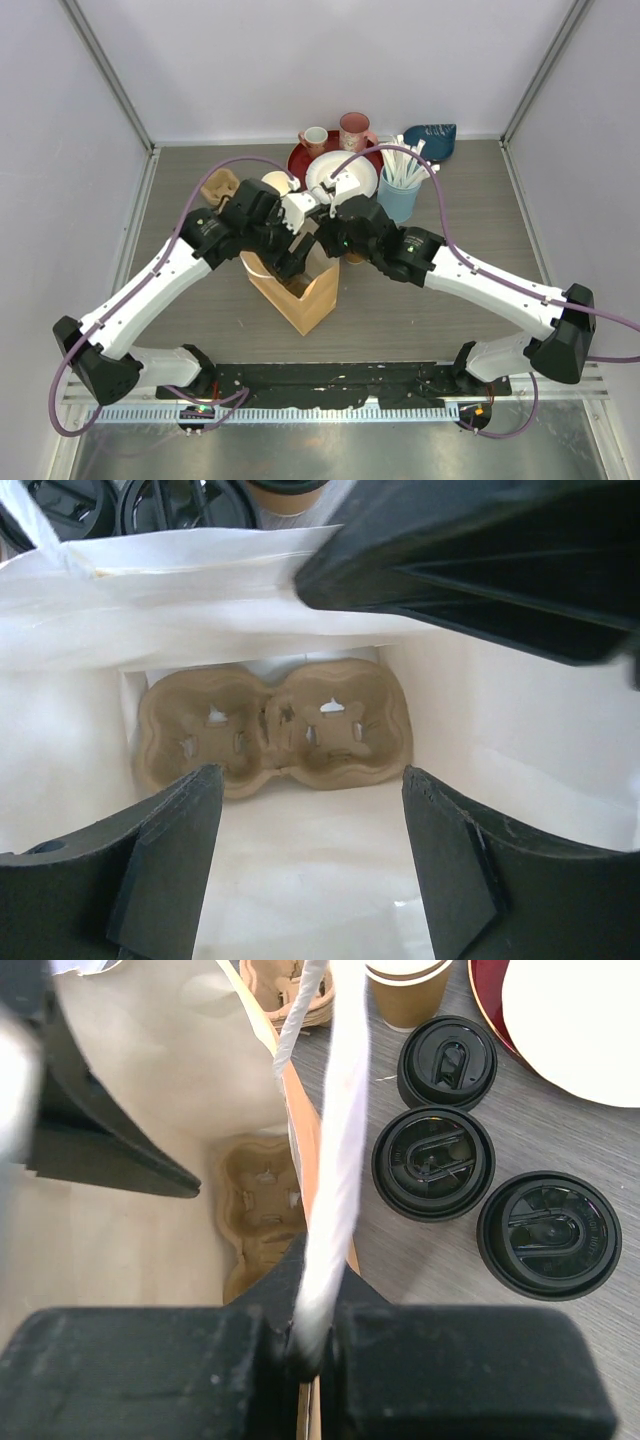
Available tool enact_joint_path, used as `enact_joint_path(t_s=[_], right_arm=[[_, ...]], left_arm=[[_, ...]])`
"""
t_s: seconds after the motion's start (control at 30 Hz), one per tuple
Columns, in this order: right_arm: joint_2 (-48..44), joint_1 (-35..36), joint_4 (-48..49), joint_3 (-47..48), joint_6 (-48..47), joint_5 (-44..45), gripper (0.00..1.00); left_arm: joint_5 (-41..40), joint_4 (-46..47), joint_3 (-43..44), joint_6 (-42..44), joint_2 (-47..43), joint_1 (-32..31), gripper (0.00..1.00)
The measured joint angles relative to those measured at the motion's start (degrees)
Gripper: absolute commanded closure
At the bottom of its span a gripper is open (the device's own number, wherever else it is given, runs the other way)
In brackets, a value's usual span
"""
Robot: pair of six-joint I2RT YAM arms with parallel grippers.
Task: Pack the takeout coffee
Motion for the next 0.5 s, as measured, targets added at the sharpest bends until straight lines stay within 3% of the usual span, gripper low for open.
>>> enact_joint_path(t_s=[0.5], right_arm=[[0.4, -0.1, 0.7, 0.0, -0.6, -0.2, 0.99]], left_arm=[[4.5, -6.6, 12.2, 2.9, -1.0, -0.2, 0.24]])
